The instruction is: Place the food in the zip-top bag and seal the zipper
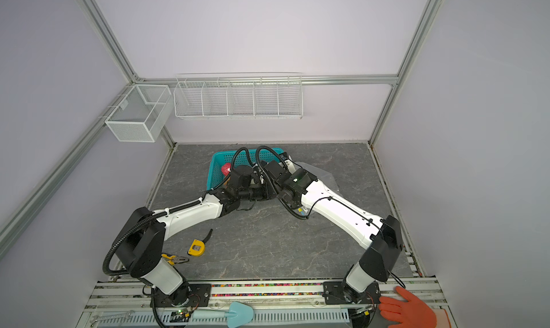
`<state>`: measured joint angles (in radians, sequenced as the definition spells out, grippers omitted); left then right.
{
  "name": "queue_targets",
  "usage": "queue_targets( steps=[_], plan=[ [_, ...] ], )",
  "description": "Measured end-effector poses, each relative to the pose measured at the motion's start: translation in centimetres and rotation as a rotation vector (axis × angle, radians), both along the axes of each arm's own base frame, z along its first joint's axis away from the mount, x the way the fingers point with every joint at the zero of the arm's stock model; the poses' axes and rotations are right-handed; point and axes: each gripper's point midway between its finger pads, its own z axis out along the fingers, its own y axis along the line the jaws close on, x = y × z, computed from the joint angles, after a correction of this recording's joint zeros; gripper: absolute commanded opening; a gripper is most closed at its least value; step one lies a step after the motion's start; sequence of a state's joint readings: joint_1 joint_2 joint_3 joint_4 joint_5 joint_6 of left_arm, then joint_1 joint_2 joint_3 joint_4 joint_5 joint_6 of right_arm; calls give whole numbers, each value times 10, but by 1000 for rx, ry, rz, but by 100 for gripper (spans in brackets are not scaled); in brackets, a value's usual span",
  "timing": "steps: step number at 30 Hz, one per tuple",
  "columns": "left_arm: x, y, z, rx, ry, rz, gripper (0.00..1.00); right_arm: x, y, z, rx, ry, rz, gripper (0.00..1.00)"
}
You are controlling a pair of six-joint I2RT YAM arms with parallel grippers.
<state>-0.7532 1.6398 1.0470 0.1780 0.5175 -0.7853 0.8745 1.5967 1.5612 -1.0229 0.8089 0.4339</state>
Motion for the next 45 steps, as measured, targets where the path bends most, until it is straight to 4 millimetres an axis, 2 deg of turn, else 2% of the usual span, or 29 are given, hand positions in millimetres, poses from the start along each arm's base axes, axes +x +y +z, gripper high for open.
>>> queue_targets(
  steps=[11,23,31,36,37,40,41,45],
  plan=[
    [-1,1,1,-2,-3,0,0,1,1,5,-12,-12,8,6],
    [2,4,-6,22,14,31,0,1,-9,8,-27,-30,-11,6],
    [7,4,-27,63,72,57,0,-6,-31,16,-9,-47,-44,6],
    [9,4,-32,84,85,67,0,-9,-29,12,15,-34,-34,6],
    [9,4,-31,86,83,69,3,-9,-27,10,23,-30,-30,6],
    [11,0,-26,84,69,56,25,-9,-23,5,45,-16,-18,6],
    [12,-2,-24,80,64,48,30,-9,-21,5,51,-13,-15,6],
    [16,-11,-15,73,40,20,38,-9,-13,-2,90,3,5,6]
  ],
)
